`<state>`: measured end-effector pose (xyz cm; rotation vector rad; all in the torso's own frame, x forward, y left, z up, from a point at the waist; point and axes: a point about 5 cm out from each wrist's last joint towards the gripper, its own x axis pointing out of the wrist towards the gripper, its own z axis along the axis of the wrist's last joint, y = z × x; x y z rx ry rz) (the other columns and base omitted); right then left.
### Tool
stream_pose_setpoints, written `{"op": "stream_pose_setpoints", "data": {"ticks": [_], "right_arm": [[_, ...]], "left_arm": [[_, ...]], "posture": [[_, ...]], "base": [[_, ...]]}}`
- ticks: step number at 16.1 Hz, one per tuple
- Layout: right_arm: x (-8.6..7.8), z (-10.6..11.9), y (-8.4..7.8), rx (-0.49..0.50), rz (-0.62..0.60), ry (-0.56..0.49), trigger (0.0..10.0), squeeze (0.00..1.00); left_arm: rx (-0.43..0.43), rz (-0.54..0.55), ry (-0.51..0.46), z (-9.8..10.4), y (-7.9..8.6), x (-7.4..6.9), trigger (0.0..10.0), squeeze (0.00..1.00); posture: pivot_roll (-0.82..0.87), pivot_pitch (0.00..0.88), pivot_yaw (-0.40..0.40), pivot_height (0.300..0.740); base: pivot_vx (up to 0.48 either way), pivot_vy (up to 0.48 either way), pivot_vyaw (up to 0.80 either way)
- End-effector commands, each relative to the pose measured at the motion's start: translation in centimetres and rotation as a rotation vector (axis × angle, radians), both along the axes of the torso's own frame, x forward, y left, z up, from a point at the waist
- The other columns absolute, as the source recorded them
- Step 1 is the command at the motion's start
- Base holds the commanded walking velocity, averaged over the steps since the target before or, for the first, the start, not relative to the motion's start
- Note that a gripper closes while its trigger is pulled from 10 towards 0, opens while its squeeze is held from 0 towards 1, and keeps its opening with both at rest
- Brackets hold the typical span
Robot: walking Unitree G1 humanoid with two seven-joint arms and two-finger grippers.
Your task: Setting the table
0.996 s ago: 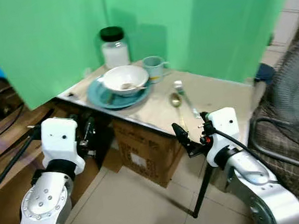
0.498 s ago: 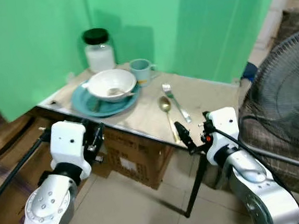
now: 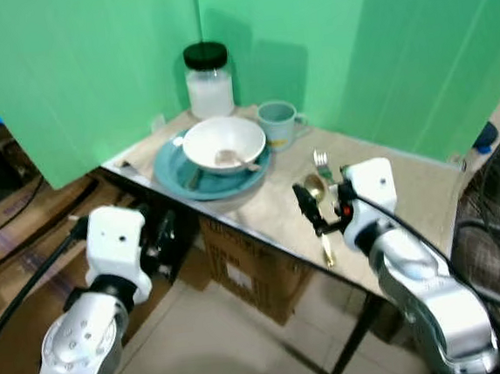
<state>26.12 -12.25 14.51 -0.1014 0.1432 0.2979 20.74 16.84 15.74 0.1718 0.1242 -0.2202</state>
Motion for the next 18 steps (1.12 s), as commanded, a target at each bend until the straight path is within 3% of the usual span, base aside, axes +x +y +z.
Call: {"op": "stream_pose_setpoints", "data": {"ticks": [1,5,7,9,12,13,14,16,18], "right_arm": [[0.5,-0.5,-0.1,-0.017,0.005,0.047,10.0,0.0],[2.8,-1.0,-0.6,-0.027,-0.02,0.123,10.0,0.0],[6.2,-1.9,-2.0,-0.067,-0.092,0.168,10.0,0.0],[7.2,-2.2,-2.4,-0.066,-0.1,0.181,10.0,0.0],[9.1,-3.7,-4.7,-0.121,-0.162,0.217,10.0,0.0],[9.4,-3.9,-5.1,-0.135,-0.168,0.222,5.5,0.0],[9.7,-3.9,-5.7,-0.137,-0.173,0.232,2.6,0.0],[10.0,-3.9,-6.9,-0.108,-0.189,0.251,0.0,0.0],[10.0,-4.3,-7.4,-0.097,-0.16,0.273,0.0,0.0]], "left_arm": [[-0.001,-0.057,0.003,0.1,-0.5,-0.2,10.0,0.0],[0.01,-0.181,0.048,-0.5,-1.3,-0.8,10.0,0.0],[-0.011,-0.358,0.104,-0.8,-2.3,-1.4,10.0,0.0],[-0.012,-0.424,0.126,-0.9,-2.7,-1.7,10.0,0.0],[-0.008,-0.501,0.156,-1.2,-3.1,-2.0,10.0,0.0],[-0.011,-0.506,0.155,-1.1,-3.2,-1.8,10.0,0.0],[-0.013,-0.508,0.154,-1.1,-3.3,-1.7,10.0,0.0],[-0.016,-0.512,0.157,-1.2,-3.3,-1.9,10.0,0.0],[-0.023,-0.514,0.164,-1.3,-3.3,-2.3,10.0,0.0]], "posture": [[0.09,0.0,0.012,0.74],[0.1,0.0,0.002,0.74],[0.09,0.0,-0.006,0.74],[0.1,0.0,-0.012,0.74],[0.08,0.0,-0.009,0.74],[0.08,0.0,-0.008,0.74],[0.08,0.0,-0.01,0.74],[0.08,0.0,-0.016,0.74],[0.08,0.0,-0.02,0.74]], "base": [[0.0,0.0,0.0],[0.0,0.0,0.0],[0.0,0.0,0.0],[0.0,0.0,0.0],[0.0,0.0,0.0],[0.0,0.0,0.0],[0.0,0.0,0.0],[0.0,0.0,0.0],[0.0,0.0,0.0]]}}
